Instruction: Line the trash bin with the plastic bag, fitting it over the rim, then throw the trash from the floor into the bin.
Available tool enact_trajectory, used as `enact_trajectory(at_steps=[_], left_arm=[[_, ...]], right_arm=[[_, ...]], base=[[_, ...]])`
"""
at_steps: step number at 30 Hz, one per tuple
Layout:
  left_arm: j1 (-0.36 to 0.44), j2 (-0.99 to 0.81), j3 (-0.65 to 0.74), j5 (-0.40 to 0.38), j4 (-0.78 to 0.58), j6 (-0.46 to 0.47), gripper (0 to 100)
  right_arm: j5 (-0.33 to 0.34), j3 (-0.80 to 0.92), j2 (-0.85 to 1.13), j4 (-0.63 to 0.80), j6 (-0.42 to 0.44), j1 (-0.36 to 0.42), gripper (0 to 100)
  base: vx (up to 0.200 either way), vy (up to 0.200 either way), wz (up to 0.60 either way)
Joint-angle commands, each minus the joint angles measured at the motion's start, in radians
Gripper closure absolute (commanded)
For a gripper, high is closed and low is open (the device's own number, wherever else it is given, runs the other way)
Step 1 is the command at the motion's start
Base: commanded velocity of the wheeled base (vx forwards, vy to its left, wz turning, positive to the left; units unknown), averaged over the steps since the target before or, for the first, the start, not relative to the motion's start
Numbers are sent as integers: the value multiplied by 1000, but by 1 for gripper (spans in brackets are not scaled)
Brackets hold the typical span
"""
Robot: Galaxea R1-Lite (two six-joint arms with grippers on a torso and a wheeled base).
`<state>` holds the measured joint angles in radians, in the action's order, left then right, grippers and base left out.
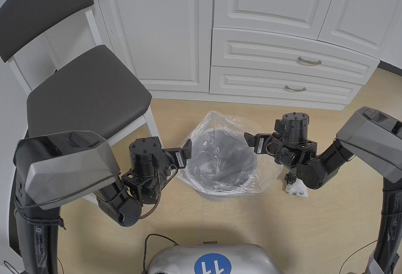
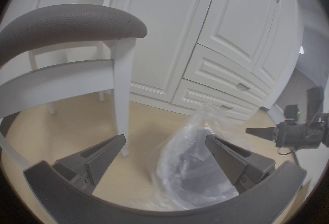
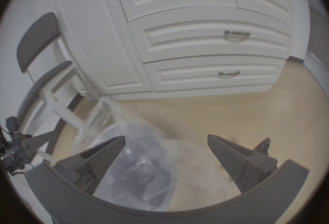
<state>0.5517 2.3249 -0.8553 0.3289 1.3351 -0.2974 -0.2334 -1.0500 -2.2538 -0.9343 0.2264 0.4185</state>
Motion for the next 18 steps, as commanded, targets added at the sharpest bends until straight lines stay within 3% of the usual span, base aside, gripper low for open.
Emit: enact_trajectory(at_steps=[1, 6, 8, 11, 18], left_arm=[[-24, -199, 117, -195, -122, -78, 0], [-24, -210, 71, -269, -244, -65, 0], [-36, -156, -64, -271, -407, -20, 0], [-53, -93, -186, -263, -531, 46, 0], [-65, 30, -298, -265, -539, 55, 0]], right_arm=[[131, 91, 157, 100, 68, -15, 0], [124, 91, 123, 115, 44, -17, 0], [124, 68, 68, 115, -24, -26, 0], [124, 24, 2, 112, -87, -41, 0], [124, -71, -110, 112, -127, -60, 0]], base=[[0, 0, 0], [0, 0, 0], [0, 0, 0], [0, 0, 0], [0, 0, 0]])
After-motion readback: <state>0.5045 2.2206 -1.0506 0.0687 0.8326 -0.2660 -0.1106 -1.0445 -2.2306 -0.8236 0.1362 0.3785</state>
